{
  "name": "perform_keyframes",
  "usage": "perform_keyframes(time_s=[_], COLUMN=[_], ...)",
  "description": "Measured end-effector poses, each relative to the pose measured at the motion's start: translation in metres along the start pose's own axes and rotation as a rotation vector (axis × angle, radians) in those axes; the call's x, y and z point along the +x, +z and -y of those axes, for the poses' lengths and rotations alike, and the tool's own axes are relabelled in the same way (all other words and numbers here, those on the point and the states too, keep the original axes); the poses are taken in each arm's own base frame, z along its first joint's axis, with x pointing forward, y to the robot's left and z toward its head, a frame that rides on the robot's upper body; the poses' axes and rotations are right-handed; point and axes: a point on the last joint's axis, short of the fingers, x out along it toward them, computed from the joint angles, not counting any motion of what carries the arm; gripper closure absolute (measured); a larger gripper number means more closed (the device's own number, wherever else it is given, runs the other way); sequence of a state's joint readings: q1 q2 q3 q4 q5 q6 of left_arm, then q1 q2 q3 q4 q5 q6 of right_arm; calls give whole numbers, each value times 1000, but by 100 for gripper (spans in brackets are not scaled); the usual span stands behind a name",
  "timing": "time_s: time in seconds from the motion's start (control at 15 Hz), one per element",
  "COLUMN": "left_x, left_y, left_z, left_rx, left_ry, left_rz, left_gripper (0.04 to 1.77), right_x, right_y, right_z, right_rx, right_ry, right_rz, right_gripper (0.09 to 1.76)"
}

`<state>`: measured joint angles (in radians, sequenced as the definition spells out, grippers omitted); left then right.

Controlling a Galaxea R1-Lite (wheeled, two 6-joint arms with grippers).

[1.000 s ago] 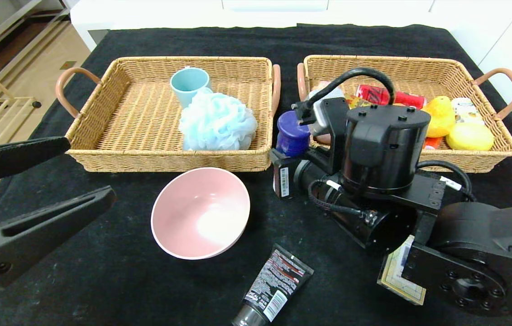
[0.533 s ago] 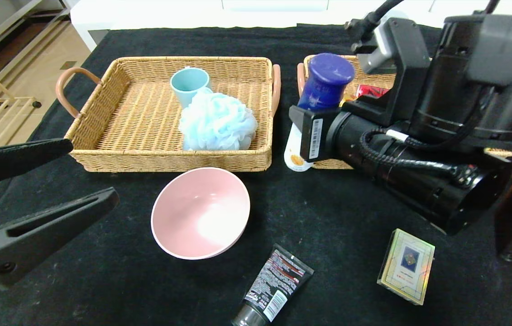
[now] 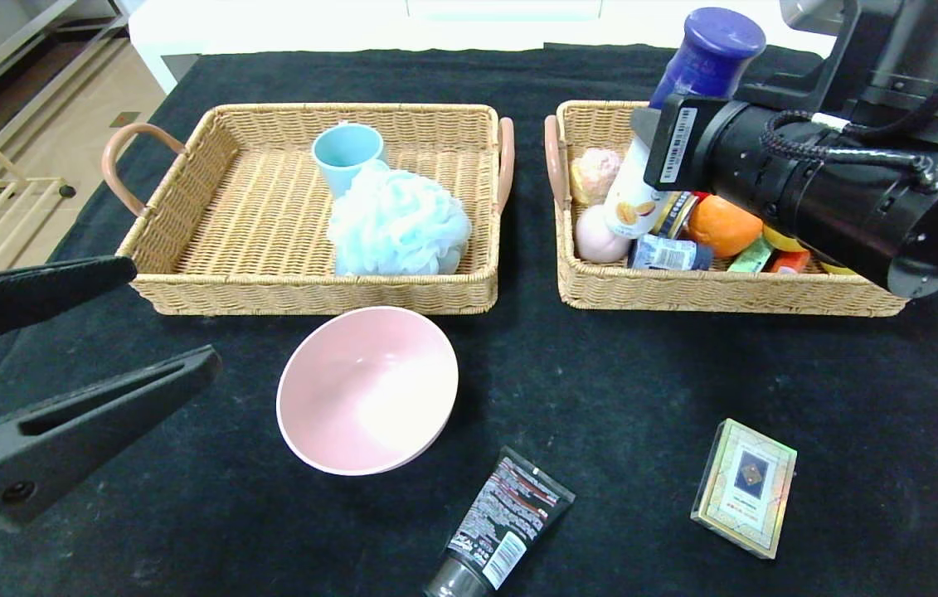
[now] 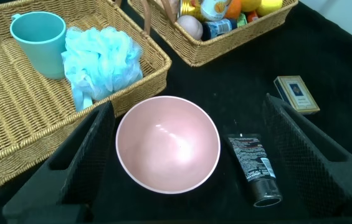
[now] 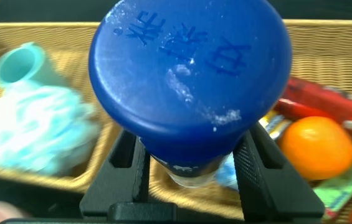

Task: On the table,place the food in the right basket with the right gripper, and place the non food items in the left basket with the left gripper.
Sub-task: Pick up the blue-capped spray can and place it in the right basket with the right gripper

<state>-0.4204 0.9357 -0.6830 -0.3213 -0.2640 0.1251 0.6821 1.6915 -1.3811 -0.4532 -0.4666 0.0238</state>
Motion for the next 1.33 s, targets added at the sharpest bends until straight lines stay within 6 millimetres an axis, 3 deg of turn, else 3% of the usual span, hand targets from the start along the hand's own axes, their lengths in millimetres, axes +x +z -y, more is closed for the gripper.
perform_keyframes(time_s=[0.47,1.33], left_x=[1,2], left_y=[-1,-2], left_z=[0,0], left_rx=[-1,0], left_ry=[-2,-3], left_rz=[-4,-12], left_gripper=[9,9], right_x=[22,28], right_y=[-4,-19], right_z=[27,24], right_rx=[-1,-11], right_ry=[-90,-85], right_rz=[-2,-75], right_gripper=[101,101])
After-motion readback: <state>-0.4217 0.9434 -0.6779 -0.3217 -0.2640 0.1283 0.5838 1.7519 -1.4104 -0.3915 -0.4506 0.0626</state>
